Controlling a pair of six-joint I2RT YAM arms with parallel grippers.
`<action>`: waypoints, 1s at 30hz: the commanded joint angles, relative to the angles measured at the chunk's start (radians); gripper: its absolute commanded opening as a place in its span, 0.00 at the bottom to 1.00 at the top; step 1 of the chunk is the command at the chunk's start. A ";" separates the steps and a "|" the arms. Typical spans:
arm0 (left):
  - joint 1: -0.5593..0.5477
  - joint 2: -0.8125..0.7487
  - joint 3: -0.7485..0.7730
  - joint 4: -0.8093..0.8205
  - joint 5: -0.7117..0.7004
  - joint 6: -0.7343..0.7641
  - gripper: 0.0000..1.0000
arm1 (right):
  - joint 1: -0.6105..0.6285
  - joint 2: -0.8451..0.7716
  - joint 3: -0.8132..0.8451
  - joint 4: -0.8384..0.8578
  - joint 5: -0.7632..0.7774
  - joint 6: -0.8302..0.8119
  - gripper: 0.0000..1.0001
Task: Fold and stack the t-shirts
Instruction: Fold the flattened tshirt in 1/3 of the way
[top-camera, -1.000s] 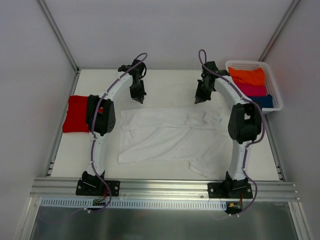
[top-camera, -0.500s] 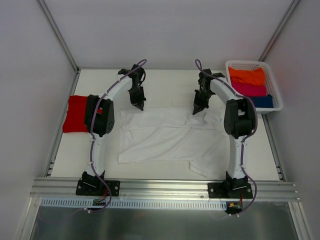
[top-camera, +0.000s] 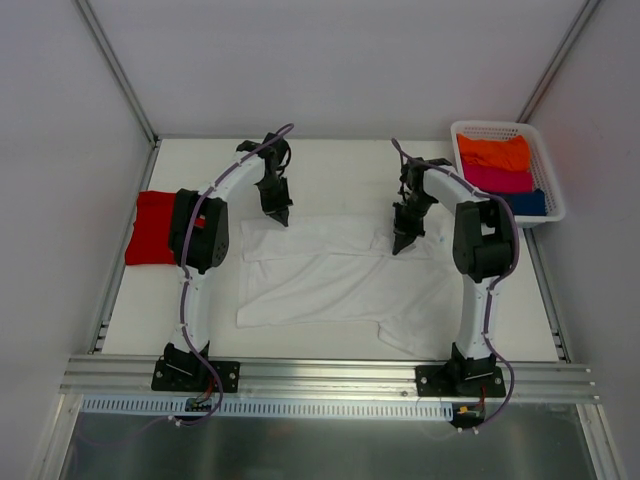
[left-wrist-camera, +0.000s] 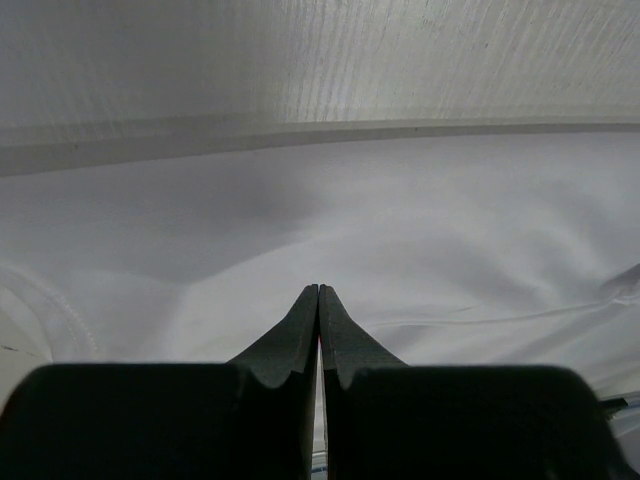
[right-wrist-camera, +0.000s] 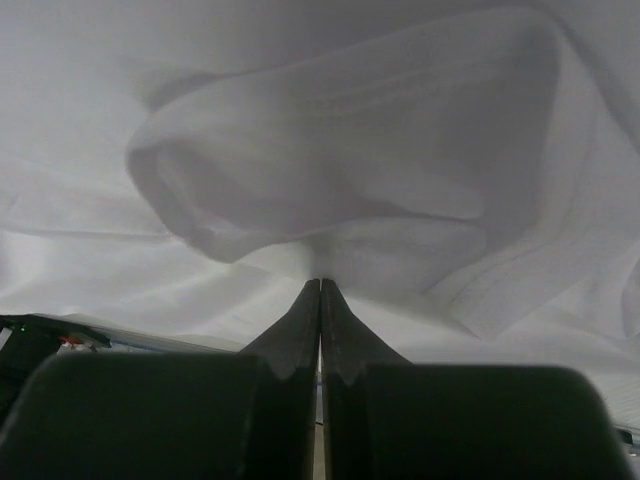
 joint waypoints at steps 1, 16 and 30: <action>0.005 -0.041 -0.004 -0.034 0.018 -0.004 0.00 | -0.002 -0.091 -0.058 -0.019 -0.024 -0.016 0.00; 0.005 -0.060 -0.028 -0.038 0.006 0.011 0.00 | 0.008 -0.083 0.055 0.039 -0.090 0.057 0.23; 0.005 -0.064 -0.044 -0.038 -0.015 0.019 0.00 | 0.011 0.035 0.158 0.046 -0.087 0.044 0.41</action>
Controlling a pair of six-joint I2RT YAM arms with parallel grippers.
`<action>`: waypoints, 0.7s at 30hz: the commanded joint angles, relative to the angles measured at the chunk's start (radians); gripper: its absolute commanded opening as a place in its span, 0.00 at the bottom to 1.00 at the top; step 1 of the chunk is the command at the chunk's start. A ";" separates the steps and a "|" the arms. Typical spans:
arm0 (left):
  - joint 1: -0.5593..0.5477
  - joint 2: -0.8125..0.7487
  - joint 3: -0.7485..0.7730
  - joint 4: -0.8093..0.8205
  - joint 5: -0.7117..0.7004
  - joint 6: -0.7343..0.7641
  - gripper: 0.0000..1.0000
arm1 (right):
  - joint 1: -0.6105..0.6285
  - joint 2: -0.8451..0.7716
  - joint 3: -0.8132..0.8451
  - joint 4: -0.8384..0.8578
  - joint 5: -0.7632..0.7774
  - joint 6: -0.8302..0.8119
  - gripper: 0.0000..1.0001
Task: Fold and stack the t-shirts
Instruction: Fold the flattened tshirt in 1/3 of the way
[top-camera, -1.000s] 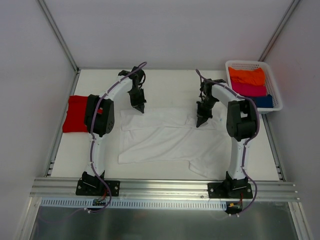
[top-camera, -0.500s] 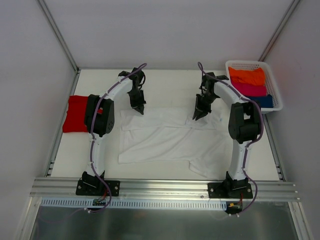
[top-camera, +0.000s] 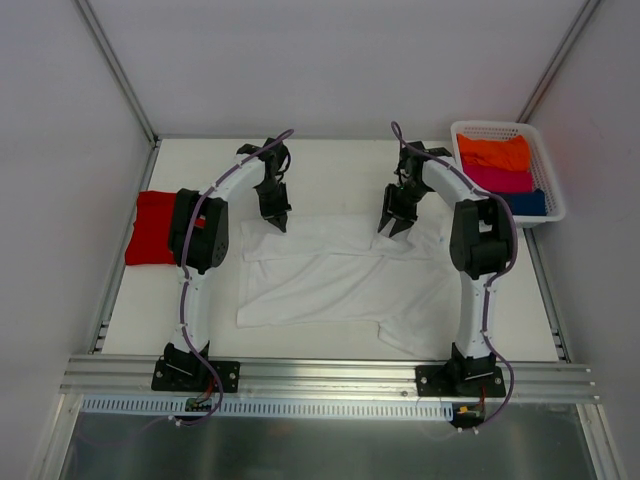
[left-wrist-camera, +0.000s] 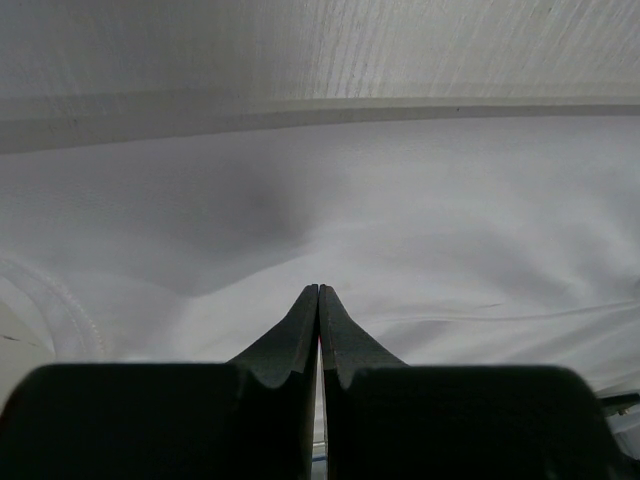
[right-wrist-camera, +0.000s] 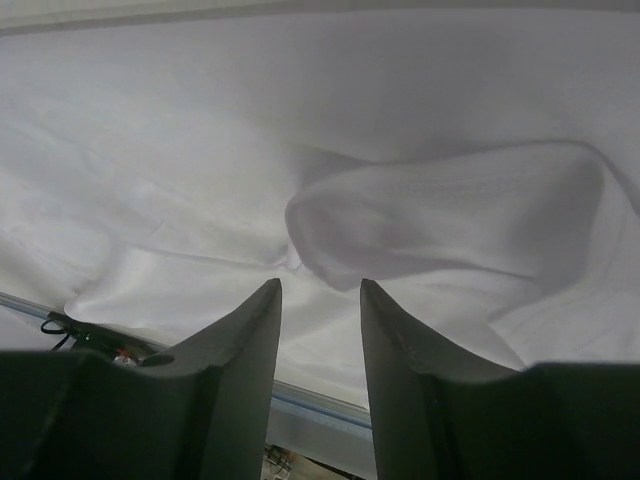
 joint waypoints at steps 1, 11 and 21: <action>0.004 -0.057 -0.001 -0.027 -0.015 0.010 0.00 | 0.006 0.030 0.057 -0.015 -0.015 -0.001 0.41; 0.012 -0.046 0.002 -0.027 -0.009 0.011 0.00 | 0.006 0.050 0.065 -0.015 -0.018 -0.005 0.28; 0.024 -0.033 0.011 -0.027 -0.009 0.019 0.00 | 0.009 -0.067 -0.074 -0.087 -0.041 -0.048 0.01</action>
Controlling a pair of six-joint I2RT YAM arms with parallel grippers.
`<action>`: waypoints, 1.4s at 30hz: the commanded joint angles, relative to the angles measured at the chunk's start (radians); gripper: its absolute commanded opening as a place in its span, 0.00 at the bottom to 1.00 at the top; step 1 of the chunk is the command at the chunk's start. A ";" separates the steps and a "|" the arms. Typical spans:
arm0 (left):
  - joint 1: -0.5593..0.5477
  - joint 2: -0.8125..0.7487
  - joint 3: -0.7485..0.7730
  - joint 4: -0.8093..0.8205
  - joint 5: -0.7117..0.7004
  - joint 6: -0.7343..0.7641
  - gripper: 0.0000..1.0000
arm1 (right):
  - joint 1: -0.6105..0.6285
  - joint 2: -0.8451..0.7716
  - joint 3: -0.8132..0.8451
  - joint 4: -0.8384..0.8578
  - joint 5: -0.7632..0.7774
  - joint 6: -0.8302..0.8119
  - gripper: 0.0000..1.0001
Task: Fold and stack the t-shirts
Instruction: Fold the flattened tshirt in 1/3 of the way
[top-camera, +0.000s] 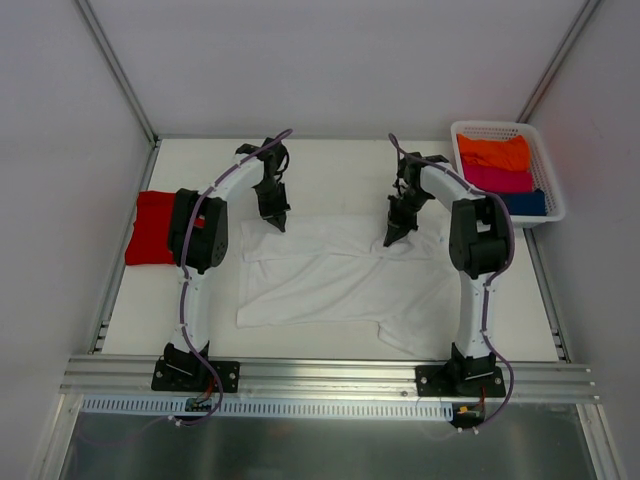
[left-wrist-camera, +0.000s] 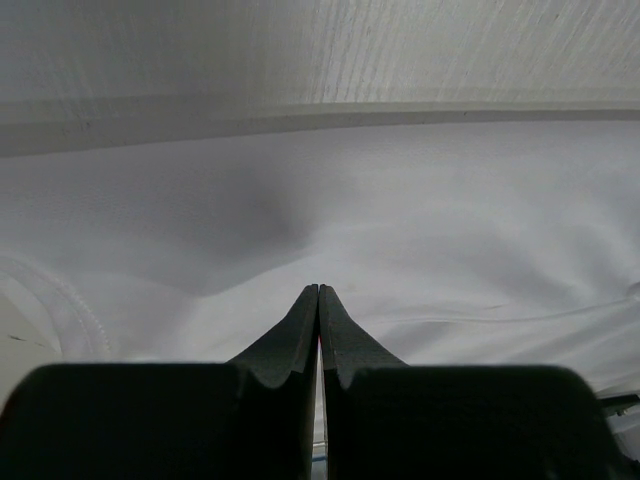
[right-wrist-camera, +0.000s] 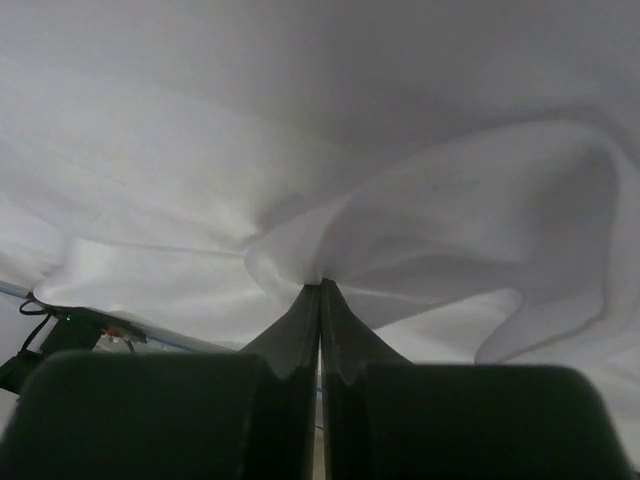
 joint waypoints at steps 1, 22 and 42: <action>0.013 -0.029 0.014 -0.027 -0.008 0.019 0.00 | 0.009 -0.118 -0.025 -0.113 -0.030 -0.039 0.00; 0.015 0.007 0.045 -0.030 0.021 0.039 0.00 | 0.054 -0.239 -0.074 -0.354 -0.081 -0.156 0.37; 0.018 -0.013 0.020 -0.028 0.023 0.066 0.00 | 0.052 -0.013 0.202 -0.174 0.209 0.008 0.24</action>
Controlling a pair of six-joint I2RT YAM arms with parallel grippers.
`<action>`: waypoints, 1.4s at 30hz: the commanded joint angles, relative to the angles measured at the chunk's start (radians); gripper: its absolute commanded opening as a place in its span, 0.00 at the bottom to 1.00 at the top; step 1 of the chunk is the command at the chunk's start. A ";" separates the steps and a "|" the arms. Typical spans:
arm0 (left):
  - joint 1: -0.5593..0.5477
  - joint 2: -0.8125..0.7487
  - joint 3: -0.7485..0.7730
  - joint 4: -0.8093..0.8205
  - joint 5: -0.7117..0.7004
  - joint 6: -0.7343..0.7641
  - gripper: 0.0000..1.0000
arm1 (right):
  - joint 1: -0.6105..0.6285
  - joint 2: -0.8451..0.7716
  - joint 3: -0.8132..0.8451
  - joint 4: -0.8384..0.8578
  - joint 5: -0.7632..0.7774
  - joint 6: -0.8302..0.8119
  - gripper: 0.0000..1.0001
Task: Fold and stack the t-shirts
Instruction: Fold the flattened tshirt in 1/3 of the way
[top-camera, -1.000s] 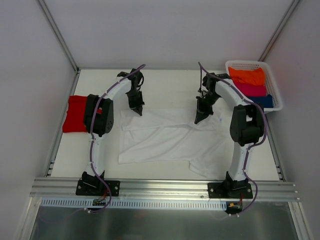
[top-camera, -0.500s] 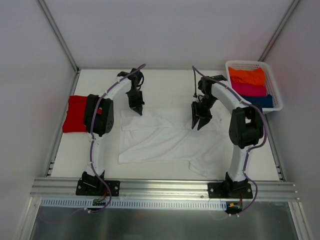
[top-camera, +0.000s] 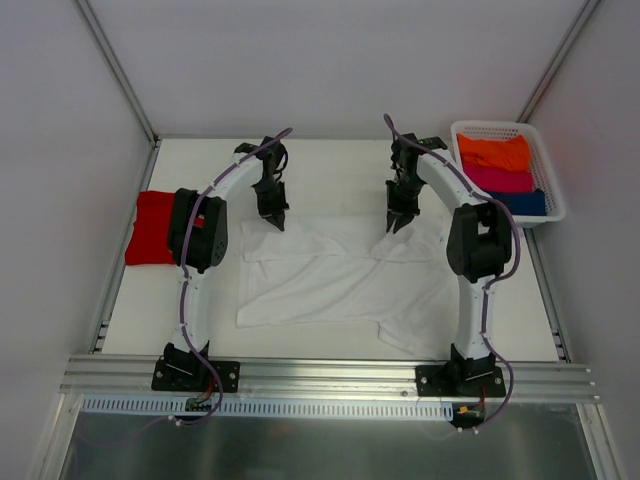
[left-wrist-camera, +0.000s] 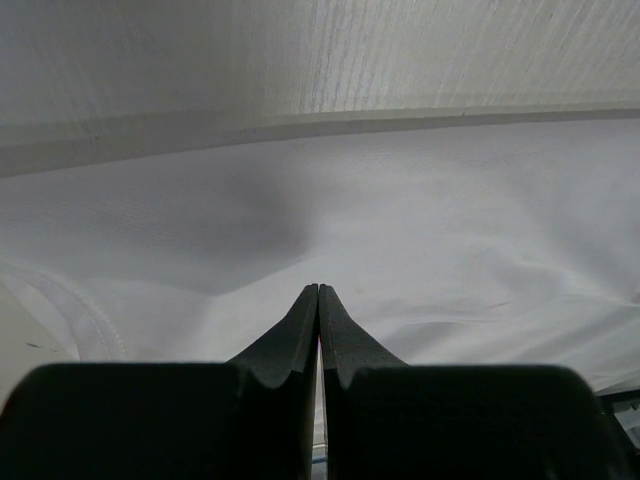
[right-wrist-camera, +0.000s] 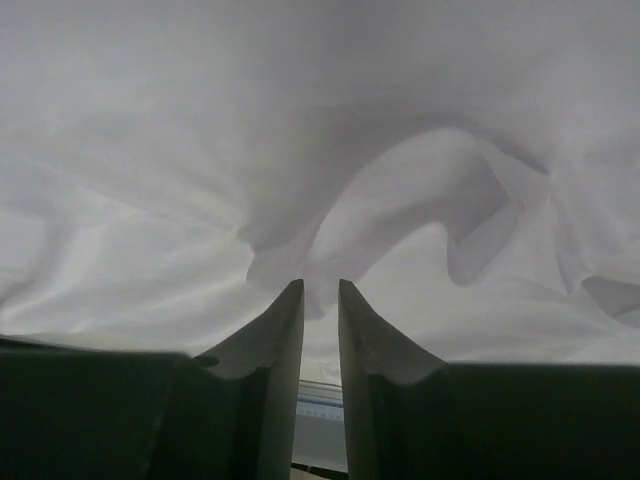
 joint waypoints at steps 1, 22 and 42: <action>0.009 -0.016 0.005 -0.026 0.016 0.029 0.00 | -0.004 0.071 0.056 -0.008 0.020 0.034 0.22; 0.023 -0.002 0.008 -0.026 0.030 0.038 0.00 | -0.013 0.180 0.191 0.017 -0.043 0.063 0.18; 0.038 0.019 0.042 -0.026 0.033 0.035 0.00 | -0.007 0.199 0.070 0.029 -0.078 0.014 0.06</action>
